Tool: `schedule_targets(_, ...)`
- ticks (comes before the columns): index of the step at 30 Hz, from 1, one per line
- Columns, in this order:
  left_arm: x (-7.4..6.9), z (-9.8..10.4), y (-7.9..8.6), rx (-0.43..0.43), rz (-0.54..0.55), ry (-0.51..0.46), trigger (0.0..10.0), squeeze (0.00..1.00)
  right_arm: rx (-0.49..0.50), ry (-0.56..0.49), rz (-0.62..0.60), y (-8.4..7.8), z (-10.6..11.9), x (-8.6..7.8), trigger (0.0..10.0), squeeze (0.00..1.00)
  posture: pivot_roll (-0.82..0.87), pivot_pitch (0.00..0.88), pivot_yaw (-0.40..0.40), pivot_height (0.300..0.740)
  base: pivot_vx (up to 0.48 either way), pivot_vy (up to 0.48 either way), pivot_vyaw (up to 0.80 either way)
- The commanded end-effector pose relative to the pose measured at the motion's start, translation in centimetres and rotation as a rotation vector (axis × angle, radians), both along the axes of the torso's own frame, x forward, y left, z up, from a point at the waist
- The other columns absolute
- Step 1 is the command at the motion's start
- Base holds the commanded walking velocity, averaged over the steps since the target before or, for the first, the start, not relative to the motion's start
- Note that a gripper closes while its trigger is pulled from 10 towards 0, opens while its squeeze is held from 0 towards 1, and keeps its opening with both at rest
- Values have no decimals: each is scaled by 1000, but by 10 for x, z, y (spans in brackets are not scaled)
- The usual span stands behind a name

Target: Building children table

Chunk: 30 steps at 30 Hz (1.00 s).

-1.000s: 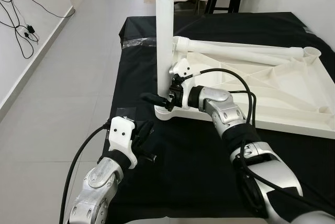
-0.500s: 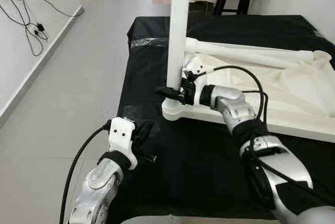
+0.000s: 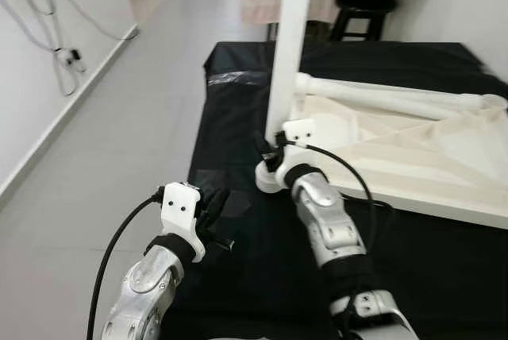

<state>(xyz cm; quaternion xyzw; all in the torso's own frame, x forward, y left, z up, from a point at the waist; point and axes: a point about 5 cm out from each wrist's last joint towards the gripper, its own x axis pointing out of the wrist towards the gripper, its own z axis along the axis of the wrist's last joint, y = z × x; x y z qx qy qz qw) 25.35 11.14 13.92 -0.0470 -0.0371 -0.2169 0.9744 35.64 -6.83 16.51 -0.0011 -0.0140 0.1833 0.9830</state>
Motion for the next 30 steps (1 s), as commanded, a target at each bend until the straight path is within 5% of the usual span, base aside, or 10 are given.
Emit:
schedule_targets(1, -1, -3, 1, 6, 3, 9, 10000, 0, -25, 153, -27, -3, -31, -2, 10000, 0, 51, 123, -12, 740, 0, 0, 0)
schedule_targets(4, 0, -2, 1, -1, 16, 6, 10000, 0, -32, 123, 9, -7, -20, 9, 10000, 0, 53, 122, -16, 740, 0, 0, 0)
schedule_targets(5, 0, -2, 1, -2, 17, 5, 10000, 0, -29, 119, 8, -9, -15, 11, 10000, 1000, 53, 121, -17, 740, 0, 0, 0)
schedule_targets(11, -1, -2, 0, -4, 11, 6, 10000, 0, 51, 46, 179, -12, 18, 22, 10000, 1000, 56, 122, -17, 740, 0, 0, 0)
schedule_targets(13, -1, -2, 0, -4, 11, 6, 10000, 0, 54, 27, 227, -11, 22, 23, 10000, 859, 56, 122, -17, 740, 0, 0, 0)
schedule_targets(14, -1, -2, 0, -5, 10, 6, 10000, 0, 28, 0, 323, -11, 28, 23, 10000, 0, 59, 123, -16, 740, 0, 0, 0)
schedule_targets(18, -2, -2, -1, -4, 8, 7, 10000, 0, -80, -37, 609, -14, 43, 24, 10000, 0, 66, 126, -17, 740, 0, 0, 0)
schedule_targets(26, -3, -2, -2, -2, 12, 7, 10000, 0, -92, 40, 762, -18, 36, 23, 10000, 0, 73, 128, -19, 740, 0, 0, 0)
schedule_targets(27, -3, -2, -1, -2, 13, 8, 10000, 0, -90, 49, 779, -19, 35, 23, 0, 0, 75, 129, -18, 740, 0, 0, 0)
schedule_targets(30, -3, -2, -1, -2, 14, 8, 10000, 0, -73, 67, 782, -24, 32, 24, 0, 0, 74, 129, -17, 740, 0, 0, 0)
